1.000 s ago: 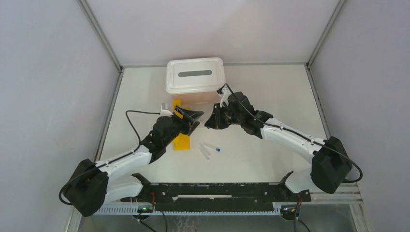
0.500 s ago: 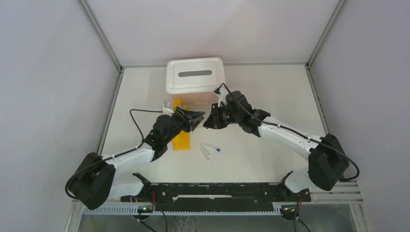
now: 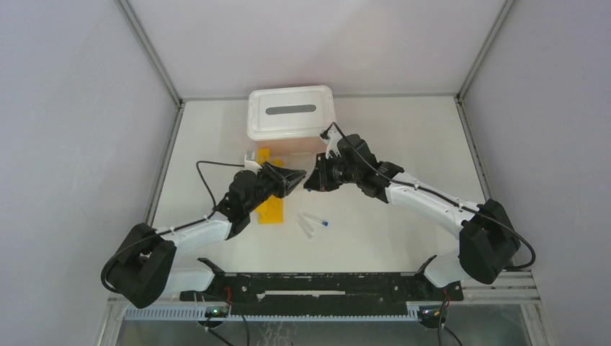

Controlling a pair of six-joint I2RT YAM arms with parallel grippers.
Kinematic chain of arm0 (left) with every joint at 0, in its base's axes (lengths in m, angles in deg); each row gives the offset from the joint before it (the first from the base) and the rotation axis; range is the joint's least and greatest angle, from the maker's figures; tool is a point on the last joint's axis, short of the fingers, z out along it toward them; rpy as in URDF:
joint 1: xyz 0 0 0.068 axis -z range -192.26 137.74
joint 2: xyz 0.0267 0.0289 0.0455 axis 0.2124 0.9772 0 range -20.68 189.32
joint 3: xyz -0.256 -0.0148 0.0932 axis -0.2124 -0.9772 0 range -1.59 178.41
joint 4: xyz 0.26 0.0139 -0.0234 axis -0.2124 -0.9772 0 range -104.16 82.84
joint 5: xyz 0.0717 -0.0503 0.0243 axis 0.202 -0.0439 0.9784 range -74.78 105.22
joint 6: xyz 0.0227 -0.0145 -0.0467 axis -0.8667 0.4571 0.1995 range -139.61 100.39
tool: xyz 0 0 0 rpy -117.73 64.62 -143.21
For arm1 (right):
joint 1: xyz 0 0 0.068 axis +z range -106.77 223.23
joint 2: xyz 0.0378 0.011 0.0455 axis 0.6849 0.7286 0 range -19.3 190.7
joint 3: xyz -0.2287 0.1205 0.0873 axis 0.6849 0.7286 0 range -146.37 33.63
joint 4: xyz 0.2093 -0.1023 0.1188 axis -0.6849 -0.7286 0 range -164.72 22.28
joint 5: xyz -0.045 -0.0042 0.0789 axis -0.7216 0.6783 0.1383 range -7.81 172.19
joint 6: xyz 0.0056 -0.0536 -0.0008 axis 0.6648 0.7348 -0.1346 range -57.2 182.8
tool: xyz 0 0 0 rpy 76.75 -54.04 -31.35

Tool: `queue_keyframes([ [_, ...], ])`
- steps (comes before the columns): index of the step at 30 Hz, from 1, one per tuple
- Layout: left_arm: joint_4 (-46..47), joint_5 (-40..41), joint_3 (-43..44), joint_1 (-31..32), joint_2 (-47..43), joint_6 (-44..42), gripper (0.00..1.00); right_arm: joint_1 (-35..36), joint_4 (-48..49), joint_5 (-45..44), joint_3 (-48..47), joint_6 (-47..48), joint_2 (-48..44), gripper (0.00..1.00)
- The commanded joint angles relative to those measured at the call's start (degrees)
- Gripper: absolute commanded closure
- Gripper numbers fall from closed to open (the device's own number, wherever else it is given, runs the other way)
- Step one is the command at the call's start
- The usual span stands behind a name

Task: Organize the chemistry lab equipment
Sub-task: Pick up the test tube at the center of the board.

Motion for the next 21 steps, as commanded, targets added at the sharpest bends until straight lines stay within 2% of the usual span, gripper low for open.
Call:
queue_keyframes([
  [1, 3.6, -1.4, 0.8, -0.2, 0.4, -1.5, 0.78, -0.2, 1.2, -0.4, -2.4, 1.1, -1.0, 0.88],
  [7, 4.2, -0.2, 0.4, -0.2, 0.0, -0.6, 0.78, 0.0, 1.0, -1.7, -2.4, 1.7, -1.3, 0.74],
  [9, 4.0, 0.3, 0.2, -0.3, -0.2, 0.0, 0.77, 0.4, 1.1, -2.7, -2.4, 2.1, -1.4, 0.64],
  [13, 4.0, 1.7, 0.0, -0.2, -0.5, 2.4, 0.78, 2.4, 2.3, -7.3, -1.6, 3.6, -2.4, 0.50],
  [16, 4.0, 3.2, 0.0, -0.2, -1.3, 3.8, 0.78, 4.1, 5.6, -11.4, 0.6, 4.5, -4.0, 0.45],
  [21, 1.2, 5.7, 0.6, -0.1, -3.1, 5.3, 0.78, 6.6, 13.4, -18.3, 6.3, 5.8, -8.6, 0.44],
])
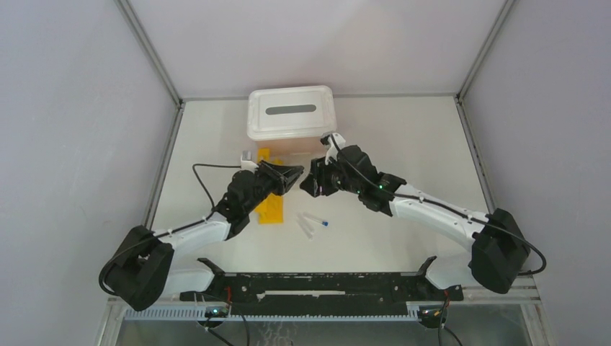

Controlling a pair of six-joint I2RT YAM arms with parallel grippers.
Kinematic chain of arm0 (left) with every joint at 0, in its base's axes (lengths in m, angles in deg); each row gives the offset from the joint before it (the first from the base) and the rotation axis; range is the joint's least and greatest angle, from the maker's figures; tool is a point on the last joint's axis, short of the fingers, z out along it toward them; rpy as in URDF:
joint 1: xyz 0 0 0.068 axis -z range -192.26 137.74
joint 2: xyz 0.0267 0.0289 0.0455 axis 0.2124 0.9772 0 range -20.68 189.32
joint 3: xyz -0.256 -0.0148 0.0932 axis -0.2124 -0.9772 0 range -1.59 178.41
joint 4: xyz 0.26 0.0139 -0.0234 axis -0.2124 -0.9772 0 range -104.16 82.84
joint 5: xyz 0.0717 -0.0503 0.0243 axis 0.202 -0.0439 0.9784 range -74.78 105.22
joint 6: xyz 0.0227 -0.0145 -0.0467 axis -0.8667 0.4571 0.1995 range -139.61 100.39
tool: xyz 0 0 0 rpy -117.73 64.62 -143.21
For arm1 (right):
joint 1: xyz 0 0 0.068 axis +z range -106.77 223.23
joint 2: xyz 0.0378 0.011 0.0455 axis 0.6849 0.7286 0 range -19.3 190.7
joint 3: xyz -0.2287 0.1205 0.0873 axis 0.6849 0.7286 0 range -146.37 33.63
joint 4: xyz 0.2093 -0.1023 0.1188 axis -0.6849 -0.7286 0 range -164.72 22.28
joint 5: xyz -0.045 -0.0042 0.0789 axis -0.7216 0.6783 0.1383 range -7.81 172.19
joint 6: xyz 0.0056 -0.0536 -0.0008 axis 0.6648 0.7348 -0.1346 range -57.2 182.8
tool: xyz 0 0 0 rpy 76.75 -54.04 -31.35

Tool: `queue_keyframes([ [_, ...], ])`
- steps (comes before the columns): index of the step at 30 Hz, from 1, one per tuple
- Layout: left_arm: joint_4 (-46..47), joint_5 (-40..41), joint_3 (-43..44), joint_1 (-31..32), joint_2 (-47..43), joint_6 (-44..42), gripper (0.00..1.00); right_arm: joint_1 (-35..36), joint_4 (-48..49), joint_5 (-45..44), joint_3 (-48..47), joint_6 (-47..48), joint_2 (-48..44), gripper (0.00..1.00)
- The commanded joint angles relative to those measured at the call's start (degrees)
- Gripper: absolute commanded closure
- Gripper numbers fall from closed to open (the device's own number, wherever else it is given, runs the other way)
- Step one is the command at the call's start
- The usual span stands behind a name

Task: Organize the chemistry lab equipment
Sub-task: Pick up the test tube at the center of the board.

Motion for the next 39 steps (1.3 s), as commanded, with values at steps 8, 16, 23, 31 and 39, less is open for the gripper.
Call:
queue_keyframes([
  [8, -0.3, 6.1, 1.7, 0.2, -3.1, 8.1, 0.78, 4.5, 27.9, -14.5, 16.2, 4.3, -9.1, 0.45],
  [16, -1.6, 7.4, 2.1, 1.1, -2.1, 10.7, 0.78, 6.4, 43.7, -15.1, 23.1, 5.9, -10.9, 0.49],
  [23, -1.6, 7.3, 3.1, 1.9, -0.7, 11.7, 0.79, 7.4, 46.6, -14.5, 23.4, 6.2, -10.7, 0.50],
  [31, -1.6, 7.9, 3.2, 2.3, -1.0, 12.4, 0.79, 7.2, 47.3, -14.7, 23.3, 6.1, -9.3, 0.50],
  [39, -1.6, 8.0, 3.2, 2.5, -2.0, 12.5, 0.79, 6.5, 47.2, -14.6, 23.3, 5.4, -7.8, 0.50],
])
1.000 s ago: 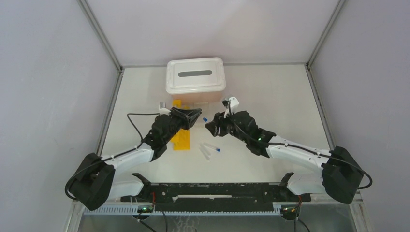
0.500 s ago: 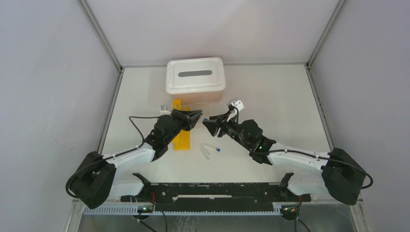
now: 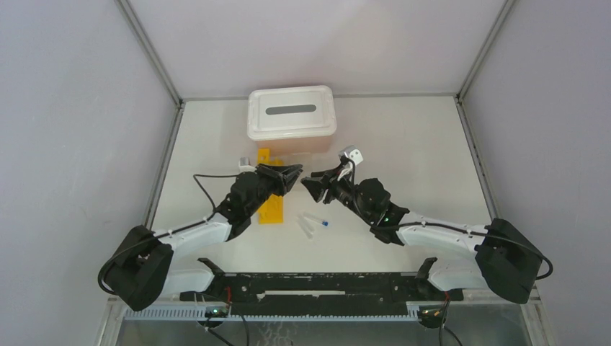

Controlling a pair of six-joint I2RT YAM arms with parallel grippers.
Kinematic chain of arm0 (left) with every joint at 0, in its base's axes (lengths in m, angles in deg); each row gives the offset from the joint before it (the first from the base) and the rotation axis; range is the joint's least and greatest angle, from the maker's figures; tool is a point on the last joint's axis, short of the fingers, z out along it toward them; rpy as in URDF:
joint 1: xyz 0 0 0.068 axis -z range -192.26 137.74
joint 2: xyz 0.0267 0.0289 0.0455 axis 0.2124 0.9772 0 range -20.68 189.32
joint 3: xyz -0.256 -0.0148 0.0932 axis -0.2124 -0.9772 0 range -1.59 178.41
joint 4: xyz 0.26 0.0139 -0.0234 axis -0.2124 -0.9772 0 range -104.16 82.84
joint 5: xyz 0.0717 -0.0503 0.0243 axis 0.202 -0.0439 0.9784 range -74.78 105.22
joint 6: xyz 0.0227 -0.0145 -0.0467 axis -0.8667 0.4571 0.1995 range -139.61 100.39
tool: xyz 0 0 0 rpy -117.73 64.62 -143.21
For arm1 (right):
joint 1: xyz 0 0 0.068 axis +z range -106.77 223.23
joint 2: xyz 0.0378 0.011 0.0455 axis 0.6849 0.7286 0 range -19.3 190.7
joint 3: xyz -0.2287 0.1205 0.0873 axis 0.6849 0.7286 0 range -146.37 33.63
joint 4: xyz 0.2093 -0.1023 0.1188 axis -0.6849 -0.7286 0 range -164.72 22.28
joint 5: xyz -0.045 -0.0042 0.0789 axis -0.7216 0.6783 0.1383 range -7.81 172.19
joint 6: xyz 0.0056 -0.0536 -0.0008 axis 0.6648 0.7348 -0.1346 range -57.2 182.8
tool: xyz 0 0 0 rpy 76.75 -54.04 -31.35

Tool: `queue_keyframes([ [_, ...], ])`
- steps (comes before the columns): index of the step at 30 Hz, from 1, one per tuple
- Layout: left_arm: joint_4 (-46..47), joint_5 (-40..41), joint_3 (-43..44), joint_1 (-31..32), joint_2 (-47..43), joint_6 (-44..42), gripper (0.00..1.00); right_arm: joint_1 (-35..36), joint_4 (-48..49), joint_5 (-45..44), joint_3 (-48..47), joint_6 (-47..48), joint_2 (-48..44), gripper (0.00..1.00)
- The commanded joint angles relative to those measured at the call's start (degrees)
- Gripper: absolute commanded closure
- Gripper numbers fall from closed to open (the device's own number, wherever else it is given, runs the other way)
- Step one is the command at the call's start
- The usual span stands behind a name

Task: Organize the chemistry lab equipment
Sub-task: Pick up the test tube at the center of the board.

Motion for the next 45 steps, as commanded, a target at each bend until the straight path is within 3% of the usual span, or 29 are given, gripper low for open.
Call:
queue_keyframes([
  [1, 1.2, 1.0, 3.0, 0.5, -1.4, 0.6, 0.79, -0.5, 3.3, 0.0, -0.4, 0.4, 1.0, 0.50],
  [14, 0.6, 1.0, 3.9, 0.8, -1.7, 0.3, 0.79, -1.6, 2.7, 1.7, -1.6, -0.8, 3.5, 0.51],
  [45, -1.2, 2.1, 3.7, 1.3, -2.3, -0.9, 0.79, -1.5, 1.1, 1.0, -3.2, -0.9, 4.4, 0.71],
])
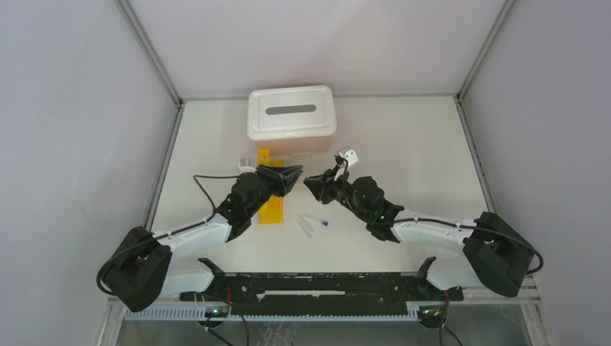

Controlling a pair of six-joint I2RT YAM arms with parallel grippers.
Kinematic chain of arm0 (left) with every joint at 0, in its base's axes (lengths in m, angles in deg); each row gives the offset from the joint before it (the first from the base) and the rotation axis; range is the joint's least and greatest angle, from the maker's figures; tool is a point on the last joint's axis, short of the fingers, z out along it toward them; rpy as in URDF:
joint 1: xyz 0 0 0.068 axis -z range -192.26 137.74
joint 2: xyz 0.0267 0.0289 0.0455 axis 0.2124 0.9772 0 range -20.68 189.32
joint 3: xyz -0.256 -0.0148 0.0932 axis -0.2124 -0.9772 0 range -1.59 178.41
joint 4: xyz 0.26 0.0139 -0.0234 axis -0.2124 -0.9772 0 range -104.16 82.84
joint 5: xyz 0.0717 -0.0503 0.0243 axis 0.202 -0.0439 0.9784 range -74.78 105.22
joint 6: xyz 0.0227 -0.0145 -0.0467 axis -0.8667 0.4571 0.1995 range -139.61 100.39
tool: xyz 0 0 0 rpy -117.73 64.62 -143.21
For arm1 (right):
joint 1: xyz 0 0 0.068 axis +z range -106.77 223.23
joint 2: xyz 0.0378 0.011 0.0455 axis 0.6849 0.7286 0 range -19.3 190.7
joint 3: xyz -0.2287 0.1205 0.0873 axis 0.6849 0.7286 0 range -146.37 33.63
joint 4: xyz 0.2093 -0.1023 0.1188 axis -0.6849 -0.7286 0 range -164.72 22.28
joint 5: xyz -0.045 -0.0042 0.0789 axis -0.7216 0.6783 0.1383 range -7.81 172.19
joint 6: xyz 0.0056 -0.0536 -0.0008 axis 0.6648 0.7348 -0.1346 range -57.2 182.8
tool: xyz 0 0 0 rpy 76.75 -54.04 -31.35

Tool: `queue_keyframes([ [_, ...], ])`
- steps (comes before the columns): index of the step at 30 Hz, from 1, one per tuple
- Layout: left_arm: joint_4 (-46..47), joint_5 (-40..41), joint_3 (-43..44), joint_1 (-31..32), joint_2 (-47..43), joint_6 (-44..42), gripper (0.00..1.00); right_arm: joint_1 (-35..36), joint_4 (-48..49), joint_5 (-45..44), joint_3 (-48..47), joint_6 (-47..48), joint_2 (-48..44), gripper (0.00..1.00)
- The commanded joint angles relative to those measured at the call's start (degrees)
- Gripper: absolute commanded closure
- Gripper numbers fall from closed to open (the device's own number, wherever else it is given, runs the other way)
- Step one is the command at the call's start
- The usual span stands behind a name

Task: Organize the chemistry lab equipment
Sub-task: Pick up the test tube at the center of the board.

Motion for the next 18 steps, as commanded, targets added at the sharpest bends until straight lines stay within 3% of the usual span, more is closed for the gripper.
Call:
queue_keyframes([
  [1, -0.3, 1.0, 3.7, 0.5, -1.9, -1.1, 0.78, -0.1, 1.2, -0.2, -3.3, -0.3, 0.0, 0.72],
  [9, -2.0, 2.1, 4.4, 1.0, -2.7, -3.2, 0.71, 0.2, -1.3, -0.9, -4.6, 0.4, 0.1, 0.78],
  [14, -2.1, 2.2, 4.7, 1.0, -2.8, -5.8, 0.40, 0.6, -4.1, -1.2, -6.1, 1.4, 0.0, 0.79],
  [18, -3.9, 3.3, 4.7, 0.9, -3.3, -8.5, 0.27, 1.2, -8.4, -2.3, -8.7, 2.5, 0.2, 0.79],
])
